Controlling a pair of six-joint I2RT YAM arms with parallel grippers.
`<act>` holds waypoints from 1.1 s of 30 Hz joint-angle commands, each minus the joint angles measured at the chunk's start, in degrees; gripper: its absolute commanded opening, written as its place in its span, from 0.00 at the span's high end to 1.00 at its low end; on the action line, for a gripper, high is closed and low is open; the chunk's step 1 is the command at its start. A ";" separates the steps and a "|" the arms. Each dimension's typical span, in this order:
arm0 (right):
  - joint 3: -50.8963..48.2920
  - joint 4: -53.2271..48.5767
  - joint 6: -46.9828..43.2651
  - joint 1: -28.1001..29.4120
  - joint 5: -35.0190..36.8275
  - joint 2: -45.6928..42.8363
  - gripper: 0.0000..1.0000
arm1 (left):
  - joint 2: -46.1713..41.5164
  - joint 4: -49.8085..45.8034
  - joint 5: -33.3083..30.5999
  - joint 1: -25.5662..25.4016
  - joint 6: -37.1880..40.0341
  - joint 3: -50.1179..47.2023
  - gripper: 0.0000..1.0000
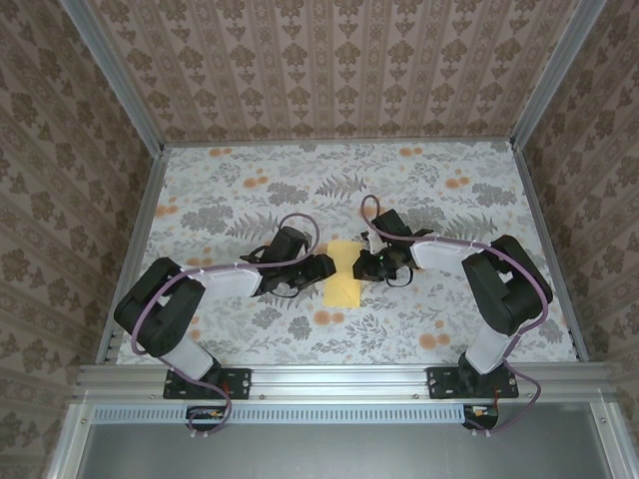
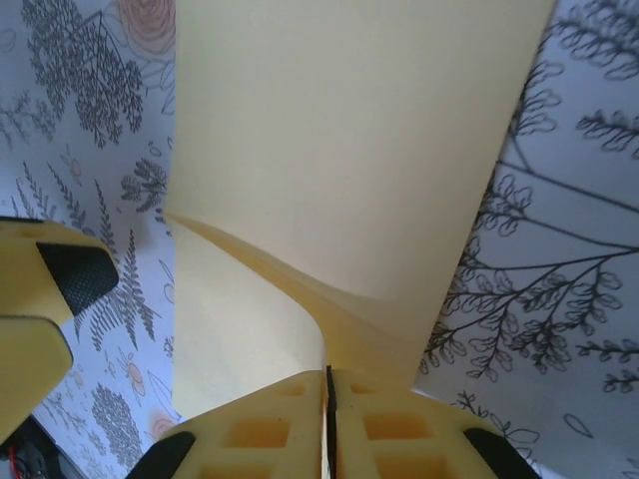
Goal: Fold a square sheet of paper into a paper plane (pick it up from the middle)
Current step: Turn over the paper at the center of the table.
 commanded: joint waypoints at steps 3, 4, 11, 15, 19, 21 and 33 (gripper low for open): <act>-1.90 2.29 2.02 -1.42 -1.36 -0.59 0.92 | 2.24 4.26 3.04 -0.54 -0.82 0.22 0.45; -2.06 2.34 2.06 -1.60 -1.43 -0.65 0.92 | 2.62 4.76 3.37 -0.61 -0.71 0.35 0.45; -2.31 2.54 2.47 -2.23 -1.70 -0.65 0.93 | 5.11 6.71 5.40 -0.92 -0.34 1.98 0.47; -2.48 2.50 2.48 -2.50 -1.89 -0.68 0.93 | 6.94 7.36 6.25 -0.98 -0.16 3.14 0.50; -2.60 2.51 2.48 -2.77 -2.14 -0.66 0.93 | 8.58 7.60 7.01 -0.99 -0.16 4.51 0.56; -2.58 2.54 2.42 -2.93 -2.33 -0.70 0.93 | 9.42 7.67 7.19 -0.95 -0.08 5.07 0.58; -2.97 1.10 3.36 -4.11 -2.00 -4.99 0.70 | 11.24 8.80 6.33 -1.01 0.52 5.93 0.87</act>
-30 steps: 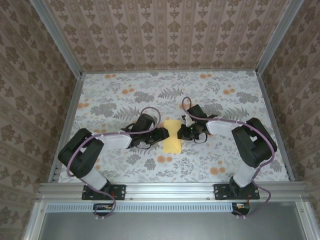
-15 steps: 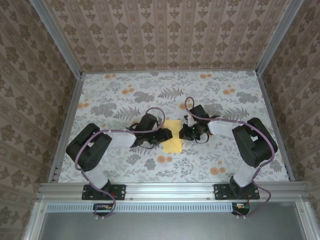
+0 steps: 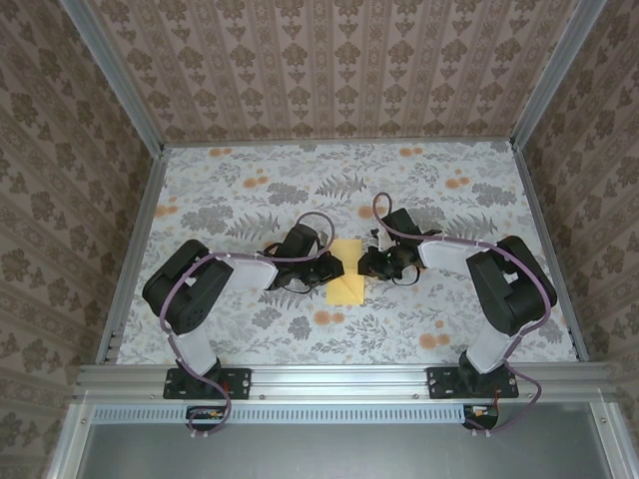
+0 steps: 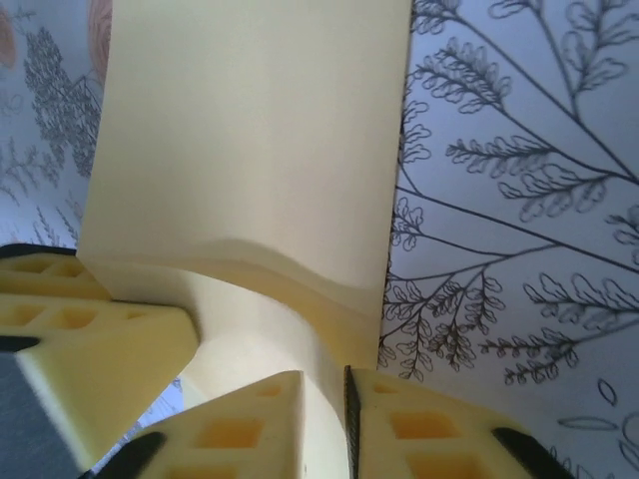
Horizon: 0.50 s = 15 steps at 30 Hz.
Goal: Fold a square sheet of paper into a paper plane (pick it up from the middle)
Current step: Turn over the paper at the center of the table.
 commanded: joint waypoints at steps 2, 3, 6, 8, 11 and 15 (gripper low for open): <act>-0.61 -2.29 0.52 -1.24 1.23 -5.85 0.58 | 0.29 0.49 -0.48 -0.09 1.34 1.21 0.90; -0.65 -2.98 0.41 -1.55 2.14 -7.30 0.53 | 0.02 -0.18 -0.75 -0.09 1.73 1.33 0.91; -1.20 -4.52 -0.32 -2.34 5.56 -12.15 0.39 | -1.77 -3.84 -1.98 0.09 3.59 1.99 0.95; -1.64 -5.45 -1.09 -2.78 7.80 -15.62 0.32 | -4.20 -8.85 -3.27 0.09 6.06 3.21 0.95; -2.43 -7.04 -1.97 -3.72 11.56 -21.30 0.22 | -9.07 -21.66 -7.45 0.09 12.34 7.05 0.96; -3.49 -8.63 -3.74 -4.54 15.24 -27.22 0.11 | -15.88 -39.77 -15.04 -0.97 22.18 14.94 0.95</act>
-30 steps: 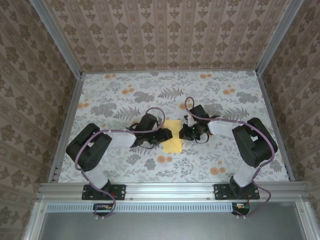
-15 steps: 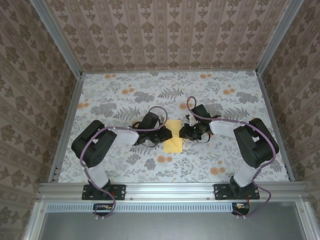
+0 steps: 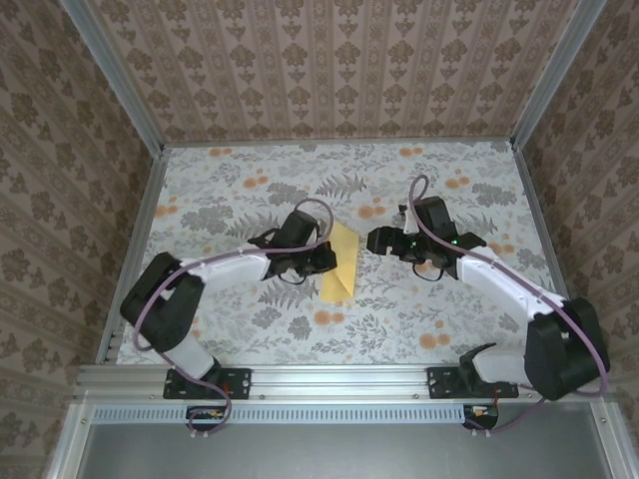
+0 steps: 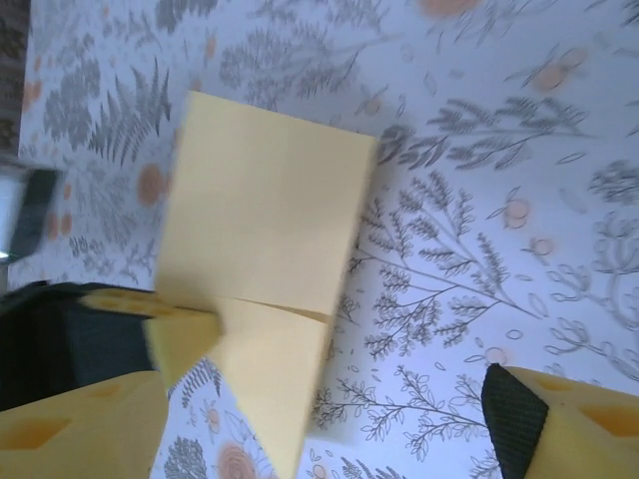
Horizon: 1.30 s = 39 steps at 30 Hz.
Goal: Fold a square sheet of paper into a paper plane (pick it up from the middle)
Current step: Turn over the paper at the center of the table.
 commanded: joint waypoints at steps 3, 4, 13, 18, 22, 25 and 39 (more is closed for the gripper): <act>-1.75 -4.91 -2.79 -0.78 8.34 -6.03 0.02 | -7.13 -27.81 -15.25 -2.24 16.36 13.10 0.95; -1.93 -5.16 -3.04 -0.88 9.20 -7.02 0.00 | -7.16 -31.56 -18.56 -3.01 17.95 15.46 0.95; -2.88 -8.02 -1.53 -2.23 14.67 -9.76 0.00 | 6.15 -54.30 -50.63 -8.40 20.32 33.57 0.95; -3.36 -10.28 0.10 -4.11 17.33 -9.92 0.00 | 18.48 -61.95 -61.41 -10.94 17.63 40.52 0.95; -3.97 -11.91 2.25 -6.24 19.16 -10.52 0.00 | 28.89 -68.64 -65.90 -13.07 14.40 48.09 0.95; -3.94 -13.80 3.84 -7.85 21.73 -10.96 0.00 | 33.96 -66.63 -64.09 -14.18 15.62 50.28 0.95; -3.48 -17.14 4.78 -10.91 23.48 -10.77 0.00 | 37.61 -50.29 -45.32 -15.73 18.84 45.11 0.89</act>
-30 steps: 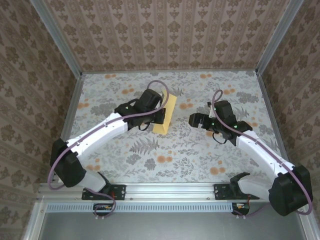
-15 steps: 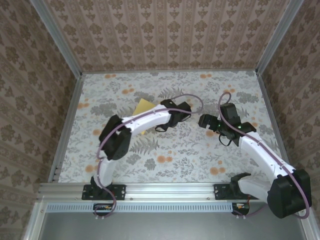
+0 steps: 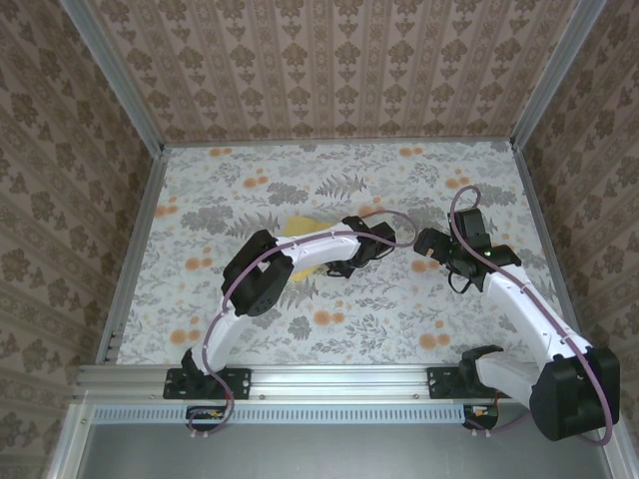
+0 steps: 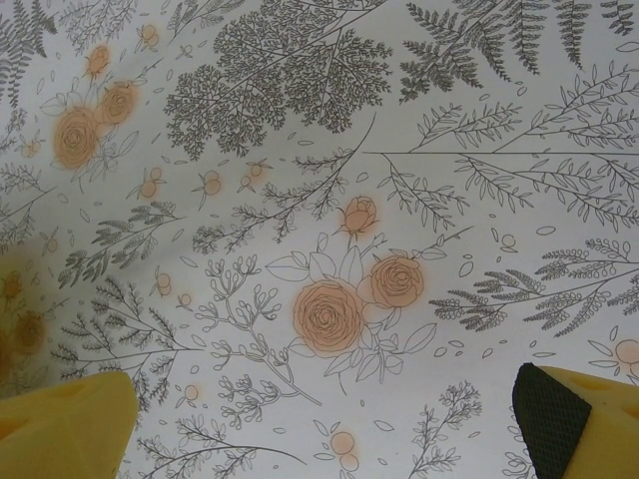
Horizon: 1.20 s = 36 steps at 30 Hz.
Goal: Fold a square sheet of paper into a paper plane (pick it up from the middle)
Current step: Turn over the paper at the center of the table, then rotate the paper at the center of the table.
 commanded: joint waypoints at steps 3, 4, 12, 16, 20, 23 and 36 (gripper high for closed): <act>0.30 -2.28 0.49 -0.40 0.69 0.46 0.00 | -0.53 3.22 5.31 -0.43 0.86 -1.27 0.82; 0.50 -2.33 0.47 -0.40 0.36 0.71 0.00 | -1.06 3.50 5.82 -0.44 0.93 -1.55 0.78; 3.04 -3.47 -1.01 -0.59 -1.73 2.74 0.00 | -8.38 6.78 11.75 -0.20 0.40 -4.37 0.52; 5.10 -4.13 -2.61 -0.66 -4.58 4.39 0.00 | -16.34 10.39 17.49 0.03 0.14 -7.40 0.36; 6.57 -2.66 -4.23 -0.62 -11.70 7.33 0.00 | -25.77 17.45 25.15 2.59 -1.67 -14.58 0.28; 7.56 -0.55 -3.74 -0.24 -17.74 10.08 0.02 | -33.16 23.14 31.58 6.89 -4.17 -22.12 0.23; 20.18 8.02 3.41 20.90 -20.03 26.69 0.22 | -60.20 32.53 39.72 35.42 -11.31 -51.75 0.00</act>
